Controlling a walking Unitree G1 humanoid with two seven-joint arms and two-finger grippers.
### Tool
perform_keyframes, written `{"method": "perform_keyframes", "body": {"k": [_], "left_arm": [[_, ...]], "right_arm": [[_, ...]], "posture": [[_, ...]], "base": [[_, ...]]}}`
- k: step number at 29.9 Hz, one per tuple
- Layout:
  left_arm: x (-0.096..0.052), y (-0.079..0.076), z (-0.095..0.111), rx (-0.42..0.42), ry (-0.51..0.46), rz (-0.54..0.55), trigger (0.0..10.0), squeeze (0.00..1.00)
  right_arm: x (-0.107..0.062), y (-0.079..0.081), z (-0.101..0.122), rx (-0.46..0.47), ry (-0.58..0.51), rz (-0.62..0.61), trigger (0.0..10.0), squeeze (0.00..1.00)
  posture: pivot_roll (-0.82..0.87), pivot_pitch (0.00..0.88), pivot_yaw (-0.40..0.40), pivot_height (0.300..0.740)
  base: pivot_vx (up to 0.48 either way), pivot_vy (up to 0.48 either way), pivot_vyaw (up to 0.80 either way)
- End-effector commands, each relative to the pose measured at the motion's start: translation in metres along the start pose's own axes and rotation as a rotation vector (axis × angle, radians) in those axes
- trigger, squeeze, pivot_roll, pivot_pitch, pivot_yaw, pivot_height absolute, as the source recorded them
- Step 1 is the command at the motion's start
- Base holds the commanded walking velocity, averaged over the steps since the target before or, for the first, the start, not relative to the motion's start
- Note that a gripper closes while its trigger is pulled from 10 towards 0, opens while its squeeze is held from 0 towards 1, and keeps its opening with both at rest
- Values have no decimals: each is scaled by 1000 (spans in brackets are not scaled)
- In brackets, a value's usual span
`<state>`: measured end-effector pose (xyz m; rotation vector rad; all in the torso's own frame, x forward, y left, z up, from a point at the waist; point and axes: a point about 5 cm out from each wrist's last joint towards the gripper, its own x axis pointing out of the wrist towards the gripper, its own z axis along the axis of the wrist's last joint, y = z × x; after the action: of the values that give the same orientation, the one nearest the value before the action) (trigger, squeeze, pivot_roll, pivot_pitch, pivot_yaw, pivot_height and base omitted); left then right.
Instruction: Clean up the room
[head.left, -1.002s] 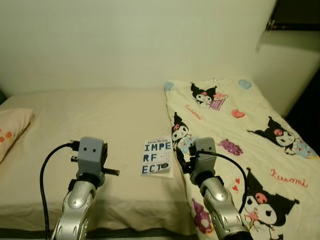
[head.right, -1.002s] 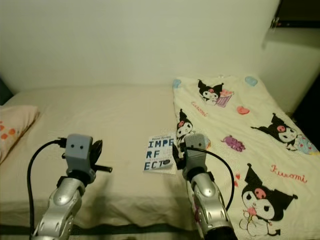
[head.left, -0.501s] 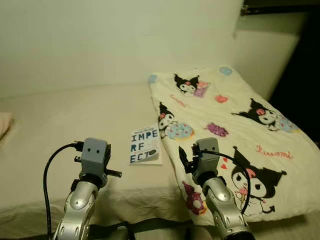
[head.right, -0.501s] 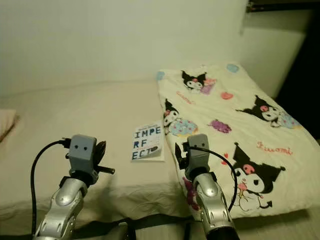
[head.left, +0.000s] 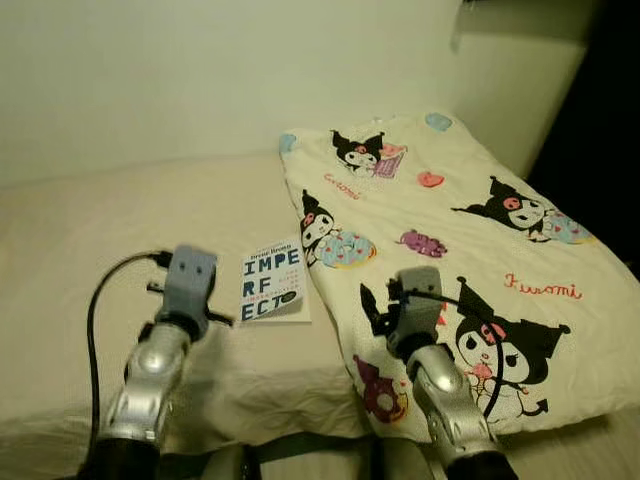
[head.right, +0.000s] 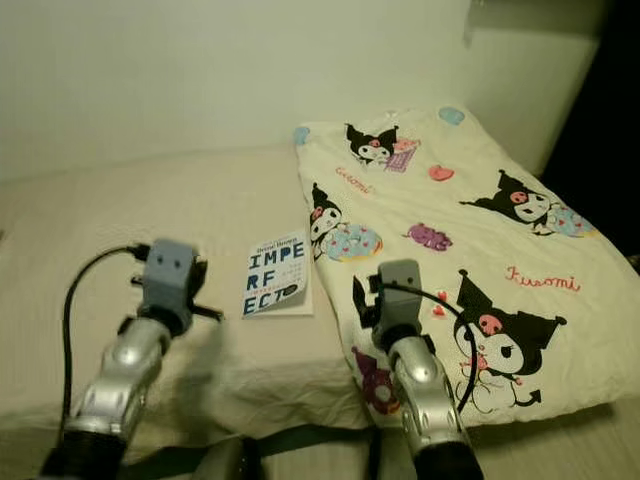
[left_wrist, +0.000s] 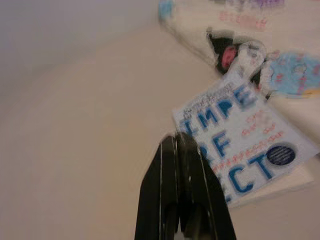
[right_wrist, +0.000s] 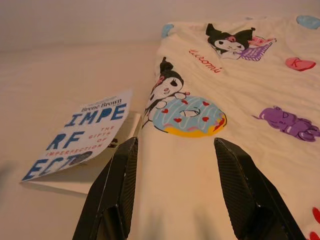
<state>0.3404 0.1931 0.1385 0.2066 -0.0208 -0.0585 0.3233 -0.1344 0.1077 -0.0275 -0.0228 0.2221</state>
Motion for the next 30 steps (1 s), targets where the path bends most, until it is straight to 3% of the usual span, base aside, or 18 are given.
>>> {"method": "perform_keyframes", "body": {"k": [1,2,3,4,5,7,8,9,10,11,17,23,26,29,30], "left_arm": [[0,7,-14,-24,69,-13,10000,0],[8,11,-13,-139,93,-57,10000,0],[11,13,-12,-197,100,-82,10000,0],[11,13,-12,-197,100,-82,10000,0],[14,14,-12,-237,112,-98,10000,322],[15,15,-11,-252,119,-105,10000,322],[18,18,-12,-318,137,-118,10000,1000],[22,21,-13,-394,160,-121,10000,1000],[22,21,-13,-394,160,-121,10000,1000],[27,23,-14,-489,186,-134,10000,1000],[30,24,-17,-612,202,-161,10000,1000],[31,18,-21,-678,195,-186,10000,1000],[31,9,-24,-812,189,-187,10000,1000],[32,7,-24,-832,187,-188,10000,1000],[32,3,-24,-886,182,-198,10000,1000]], "right_arm": [[-1,-1,-5,12,23,-1,10000,0],[-1,-2,-2,12,21,-5,10000,0],[-2,-3,0,14,19,-7,10000,0],[-2,-3,0,14,19,-7,10000,0],[-3,-4,1,20,18,-10,10000,0],[-3,-4,2,25,17,-13,10000,0],[-3,-4,4,37,16,-14,10000,0],[-5,-2,6,53,15,-8,10000,0],[-5,-2,6,53,15,-8,10000,0],[-9,1,8,74,17,2,10000,0],[-20,8,7,100,28,8,10000,0],[-31,9,12,115,26,-7,10000,0],[-34,6,17,138,24,-35,10000,0],[-34,6,18,139,23,-37,10000,0],[-36,6,19,143,26,-42,10000,0]], "posture": [[-20,173,38,591],[-25,233,35,591],[-26,241,35,591],[-26,241,35,591],[-28,264,34,591],[-29,273,34,591],[-30,295,35,591],[-30,331,37,591],[-30,331,37,591],[-28,365,39,591],[-32,405,50,591],[-51,466,83,591],[-68,480,99,591],[-68,480,99,591],[-85,492,106,591]], "base": [[0,0,0],[0,0,0],[0,0,0],[0,0,0],[0,0,0],[0,0,0],[0,0,0],[0,0,0],[0,0,0],[0,0,0],[0,0,0],[0,0,0],[0,0,0],[0,0,0],[0,0,0]]}}
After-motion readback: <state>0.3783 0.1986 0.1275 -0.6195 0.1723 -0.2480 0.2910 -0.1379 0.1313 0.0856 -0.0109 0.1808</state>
